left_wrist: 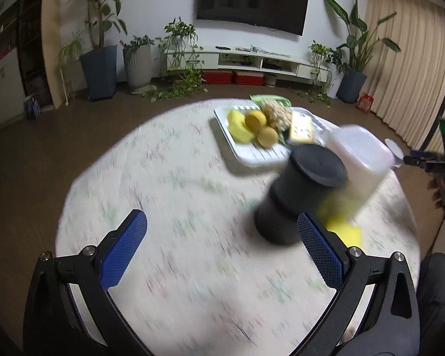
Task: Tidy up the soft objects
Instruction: 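Move both tools back toward the remaining objects on the table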
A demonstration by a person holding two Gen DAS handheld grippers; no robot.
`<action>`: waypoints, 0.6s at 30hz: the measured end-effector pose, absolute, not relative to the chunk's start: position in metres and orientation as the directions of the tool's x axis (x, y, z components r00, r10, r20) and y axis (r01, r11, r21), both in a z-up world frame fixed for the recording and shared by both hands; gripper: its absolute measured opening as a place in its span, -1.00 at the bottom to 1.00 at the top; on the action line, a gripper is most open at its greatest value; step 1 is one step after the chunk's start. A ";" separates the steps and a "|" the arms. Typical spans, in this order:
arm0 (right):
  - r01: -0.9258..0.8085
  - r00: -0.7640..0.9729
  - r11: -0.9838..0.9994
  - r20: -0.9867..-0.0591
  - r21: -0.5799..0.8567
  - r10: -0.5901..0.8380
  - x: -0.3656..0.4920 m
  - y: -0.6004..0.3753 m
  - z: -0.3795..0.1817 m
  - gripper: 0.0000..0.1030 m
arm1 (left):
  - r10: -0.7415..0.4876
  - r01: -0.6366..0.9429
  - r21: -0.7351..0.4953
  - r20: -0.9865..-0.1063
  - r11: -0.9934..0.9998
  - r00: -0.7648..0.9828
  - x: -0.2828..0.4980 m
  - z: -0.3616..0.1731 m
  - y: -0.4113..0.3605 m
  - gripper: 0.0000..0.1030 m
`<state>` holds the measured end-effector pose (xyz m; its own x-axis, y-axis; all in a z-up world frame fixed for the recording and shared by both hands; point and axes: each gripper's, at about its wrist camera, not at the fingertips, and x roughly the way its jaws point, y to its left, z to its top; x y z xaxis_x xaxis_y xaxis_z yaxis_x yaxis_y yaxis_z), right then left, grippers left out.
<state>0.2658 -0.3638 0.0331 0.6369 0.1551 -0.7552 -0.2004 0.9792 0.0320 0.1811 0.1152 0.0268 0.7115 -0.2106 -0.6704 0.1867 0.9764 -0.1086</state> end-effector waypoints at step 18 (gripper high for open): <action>-0.403 0.536 0.900 -0.756 0.163 0.377 0.137 -0.230 -0.006 1.00 | -0.366 0.347 -0.173 -0.688 0.922 0.627 0.044 -0.024 -0.005 1.00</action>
<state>0.1369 -0.2298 -0.0060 0.5359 0.3768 -0.7555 -0.4034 0.9004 0.1630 0.0441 -0.0054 -0.0243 0.6266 -0.3656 -0.6883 0.3471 0.9216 -0.1735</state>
